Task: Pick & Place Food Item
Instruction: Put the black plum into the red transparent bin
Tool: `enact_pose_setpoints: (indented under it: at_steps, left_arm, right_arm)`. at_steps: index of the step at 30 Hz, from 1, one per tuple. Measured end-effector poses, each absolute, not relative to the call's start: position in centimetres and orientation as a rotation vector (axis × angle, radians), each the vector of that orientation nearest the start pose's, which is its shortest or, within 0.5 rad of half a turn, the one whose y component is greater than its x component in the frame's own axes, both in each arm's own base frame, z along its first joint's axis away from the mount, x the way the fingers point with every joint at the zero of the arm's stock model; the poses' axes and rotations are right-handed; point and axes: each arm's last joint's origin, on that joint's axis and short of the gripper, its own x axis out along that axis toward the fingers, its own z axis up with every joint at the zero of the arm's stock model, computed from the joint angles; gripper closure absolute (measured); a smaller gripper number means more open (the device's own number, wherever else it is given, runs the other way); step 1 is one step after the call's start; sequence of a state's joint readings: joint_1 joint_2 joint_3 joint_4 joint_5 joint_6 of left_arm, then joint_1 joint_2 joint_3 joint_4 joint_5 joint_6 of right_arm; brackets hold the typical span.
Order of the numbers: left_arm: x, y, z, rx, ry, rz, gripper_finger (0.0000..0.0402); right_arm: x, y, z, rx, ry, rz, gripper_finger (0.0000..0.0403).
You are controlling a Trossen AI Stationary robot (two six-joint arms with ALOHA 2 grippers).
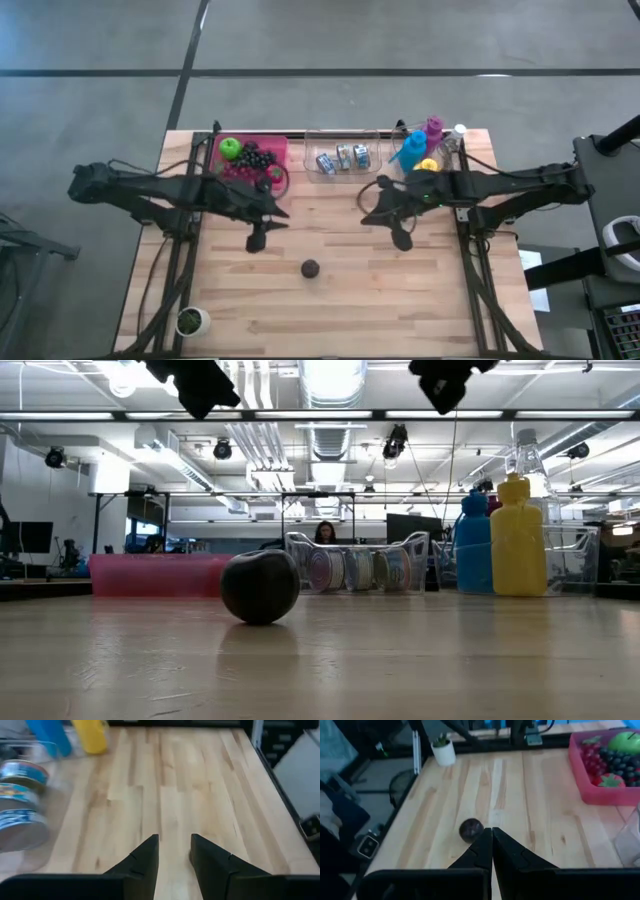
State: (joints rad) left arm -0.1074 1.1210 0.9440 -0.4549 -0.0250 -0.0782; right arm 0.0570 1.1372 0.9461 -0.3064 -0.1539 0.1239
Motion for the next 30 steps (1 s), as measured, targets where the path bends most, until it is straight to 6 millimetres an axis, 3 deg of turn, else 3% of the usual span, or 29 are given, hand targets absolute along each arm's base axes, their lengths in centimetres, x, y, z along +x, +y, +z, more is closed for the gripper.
enact_pose_setpoints:
  at_steps: [12, 23, 30]
  left_arm:
    - [27.0, -5.7, 28.3, -0.008, 0.776, -0.111, 0.0284]
    - [30.3, -7.8, 27.3, -0.035, 0.966, -0.071, 0.0284]
    - [30.9, -8.1, 26.0, -0.022, 1.022, -0.067, 0.0284]
  right_arm:
    - [20.7, 1.7, 30.2, 0.124, 0.411, 0.196, 0.0394]
    - [20.7, 1.7, 31.0, 0.11, 0.37, 0.199, 0.0394]
    - [21.1, 1.7, 30.6, 0.123, 0.395, 0.195, 0.0394]
